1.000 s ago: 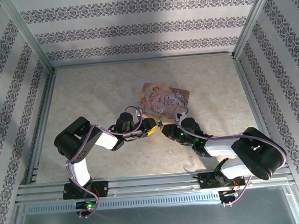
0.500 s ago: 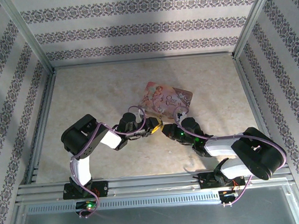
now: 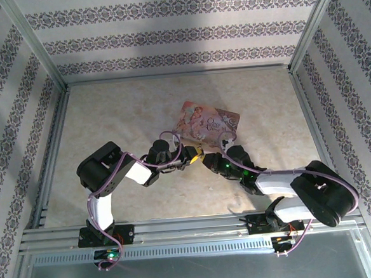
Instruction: Unlock the padlock with the key
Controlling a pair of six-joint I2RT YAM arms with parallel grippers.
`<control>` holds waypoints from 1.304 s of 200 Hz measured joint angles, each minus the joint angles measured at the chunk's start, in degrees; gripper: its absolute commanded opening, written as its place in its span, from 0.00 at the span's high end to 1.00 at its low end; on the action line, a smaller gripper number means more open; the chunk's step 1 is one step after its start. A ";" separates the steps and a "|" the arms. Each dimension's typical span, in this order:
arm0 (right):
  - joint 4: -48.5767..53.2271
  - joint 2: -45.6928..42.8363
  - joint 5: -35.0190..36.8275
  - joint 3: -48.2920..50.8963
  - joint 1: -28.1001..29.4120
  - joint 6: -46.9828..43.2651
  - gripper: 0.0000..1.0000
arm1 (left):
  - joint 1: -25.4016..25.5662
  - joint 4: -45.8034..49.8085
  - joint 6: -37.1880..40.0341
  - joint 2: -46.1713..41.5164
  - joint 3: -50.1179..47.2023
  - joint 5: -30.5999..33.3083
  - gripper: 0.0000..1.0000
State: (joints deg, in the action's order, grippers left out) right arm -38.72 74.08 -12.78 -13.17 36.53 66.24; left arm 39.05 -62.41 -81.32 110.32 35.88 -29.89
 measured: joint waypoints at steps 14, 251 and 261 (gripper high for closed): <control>2.32 -3.37 0.02 1.18 -0.44 -0.33 0.78 | 0.28 0.02 0.00 0.00 -0.09 0.52 0.95; 43.67 -26.03 21.57 -14.43 20.11 -80.43 0.58 | 0.63 9.64 -1.44 -6.27 -0.59 3.69 1.00; 42.73 -26.03 22.18 -13.25 21.03 -84.39 0.55 | 0.63 10.38 -1.38 -6.93 -0.59 3.85 1.00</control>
State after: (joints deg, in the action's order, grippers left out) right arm 4.01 48.05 9.41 -26.41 57.56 -18.15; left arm 39.68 -52.03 -82.70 103.39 35.29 -26.04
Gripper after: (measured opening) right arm 0.421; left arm 0.050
